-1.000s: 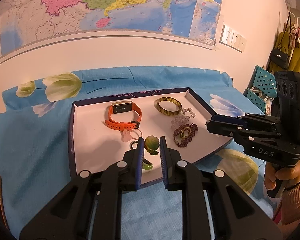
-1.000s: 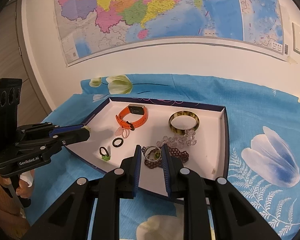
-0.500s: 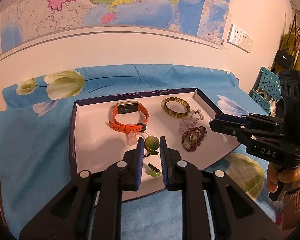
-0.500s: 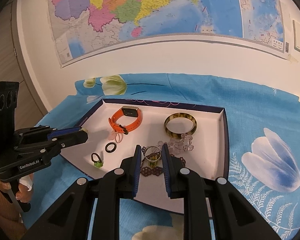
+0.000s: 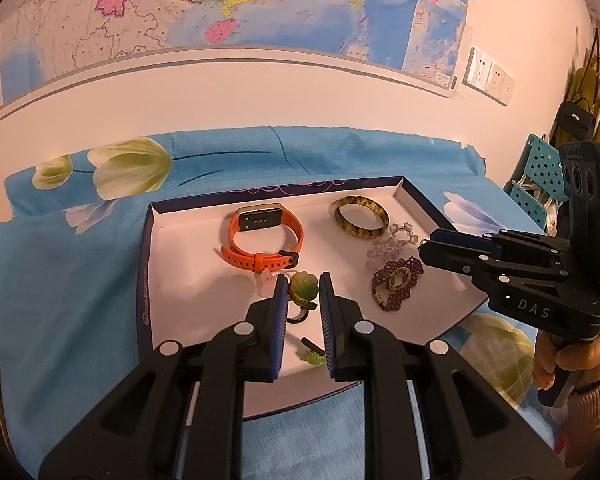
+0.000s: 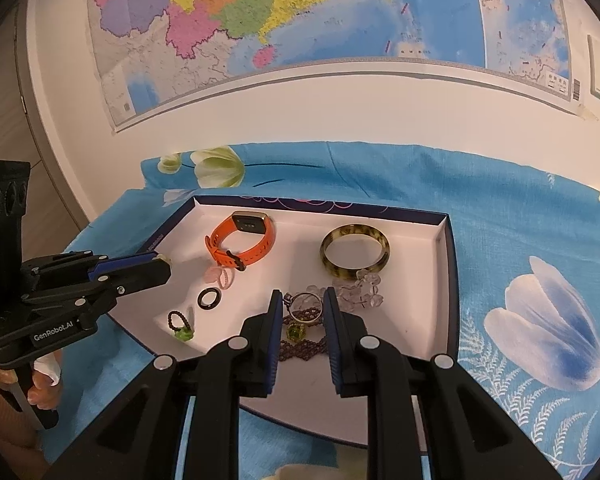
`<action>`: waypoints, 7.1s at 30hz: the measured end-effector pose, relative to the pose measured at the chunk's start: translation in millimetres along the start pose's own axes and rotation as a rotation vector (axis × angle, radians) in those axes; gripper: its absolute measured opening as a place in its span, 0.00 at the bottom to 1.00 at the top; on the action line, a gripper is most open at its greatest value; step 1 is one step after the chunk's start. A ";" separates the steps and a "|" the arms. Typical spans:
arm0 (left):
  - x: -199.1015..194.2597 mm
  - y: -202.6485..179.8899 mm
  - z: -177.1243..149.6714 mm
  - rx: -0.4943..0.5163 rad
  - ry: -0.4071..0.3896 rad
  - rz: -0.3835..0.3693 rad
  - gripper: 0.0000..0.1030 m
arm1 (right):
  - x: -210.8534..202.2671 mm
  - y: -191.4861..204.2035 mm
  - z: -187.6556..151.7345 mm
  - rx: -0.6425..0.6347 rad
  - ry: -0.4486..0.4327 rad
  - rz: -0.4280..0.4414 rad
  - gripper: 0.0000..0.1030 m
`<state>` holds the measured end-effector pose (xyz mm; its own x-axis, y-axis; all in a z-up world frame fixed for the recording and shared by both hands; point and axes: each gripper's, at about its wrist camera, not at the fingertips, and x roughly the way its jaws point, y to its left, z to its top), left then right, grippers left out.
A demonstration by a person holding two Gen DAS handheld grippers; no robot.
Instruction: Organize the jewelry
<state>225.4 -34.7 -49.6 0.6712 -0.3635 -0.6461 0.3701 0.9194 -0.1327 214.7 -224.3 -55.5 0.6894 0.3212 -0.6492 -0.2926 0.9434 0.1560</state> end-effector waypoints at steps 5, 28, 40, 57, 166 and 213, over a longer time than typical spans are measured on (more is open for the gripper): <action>4.8 1.4 0.9 0.000 0.007 0.008 0.16 | 3.6 -2.6 0.0 0.003 0.007 -0.006 0.18; 27.4 1.8 2.6 0.007 0.049 0.037 0.16 | 18.4 -6.6 4.0 0.003 0.038 -0.018 0.18; 36.0 4.3 1.4 -0.002 0.072 0.045 0.16 | 27.0 -7.0 4.6 0.008 0.064 -0.016 0.18; 44.7 7.8 -0.8 -0.015 0.101 0.054 0.16 | 35.4 -6.5 7.7 0.003 0.086 -0.030 0.19; -171.2 -48.7 -121.0 -0.047 -0.298 0.315 0.95 | -158.4 91.3 -117.4 -0.010 -0.301 -0.179 0.93; -171.1 -44.4 -123.1 -0.056 -0.296 0.319 0.95 | -156.2 92.9 -114.0 -0.007 -0.294 -0.175 0.93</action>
<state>15.0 5.1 -25.6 0.9046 -0.0797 -0.4188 0.0843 0.9964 -0.0075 4.2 -196.3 -24.4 0.8911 0.1651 -0.4228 -0.1566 0.9861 0.0552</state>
